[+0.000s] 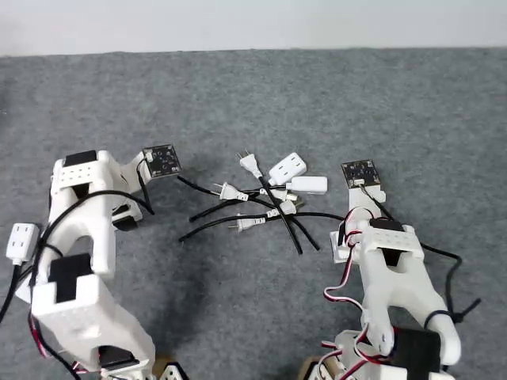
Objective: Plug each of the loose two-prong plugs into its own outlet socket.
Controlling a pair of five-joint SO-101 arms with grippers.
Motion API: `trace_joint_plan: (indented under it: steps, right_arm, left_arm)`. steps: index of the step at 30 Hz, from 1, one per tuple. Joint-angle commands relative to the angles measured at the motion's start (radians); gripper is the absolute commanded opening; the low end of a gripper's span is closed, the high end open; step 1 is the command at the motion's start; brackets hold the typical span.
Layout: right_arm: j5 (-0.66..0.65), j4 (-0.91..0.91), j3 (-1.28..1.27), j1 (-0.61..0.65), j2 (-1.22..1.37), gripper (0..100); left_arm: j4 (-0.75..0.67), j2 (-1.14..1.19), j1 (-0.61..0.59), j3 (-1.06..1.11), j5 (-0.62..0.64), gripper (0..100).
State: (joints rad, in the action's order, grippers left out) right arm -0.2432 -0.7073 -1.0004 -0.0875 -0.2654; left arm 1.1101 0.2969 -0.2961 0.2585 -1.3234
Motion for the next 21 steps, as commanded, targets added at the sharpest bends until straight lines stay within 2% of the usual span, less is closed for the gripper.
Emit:
trace_joint_plan:
  steps: [1,3,6,7,11,15,19,21]
  right_arm:
    - [-0.012,0.021,0.026,0.01,-0.002,33.9]
    - [-0.012,0.021,0.026,0.01,-0.002,33.9]
    - [-0.012,0.021,0.026,0.01,-0.002,33.9]
    - [-0.012,0.021,0.026,0.01,-0.002,33.9]
    - [-0.012,0.021,0.026,0.01,-0.002,33.9]
    - [-0.012,0.021,0.026,0.01,-0.002,33.9]
    - [-0.012,0.021,0.026,0.01,-0.002,33.9]
    - [-0.012,0.021,0.026,0.01,-0.002,33.9]
  left_arm:
    - [-0.003,0.038,-0.017,-0.047,0.006,21]
    - [-0.003,0.049,-0.023,-0.061,0.006,17]
    - [-0.003,0.043,-0.023,-0.065,0.005,2]
    - [-0.003,0.041,-0.023,-0.065,0.005,0]
    - [0.037,0.005,-0.025,-0.067,0.005,1]
    - [0.195,-0.106,-0.051,-0.127,0.005,1]
    - [0.318,-0.203,-0.121,-0.199,-0.006,1]
    - [0.362,-0.244,-0.172,-0.205,-0.064,1]
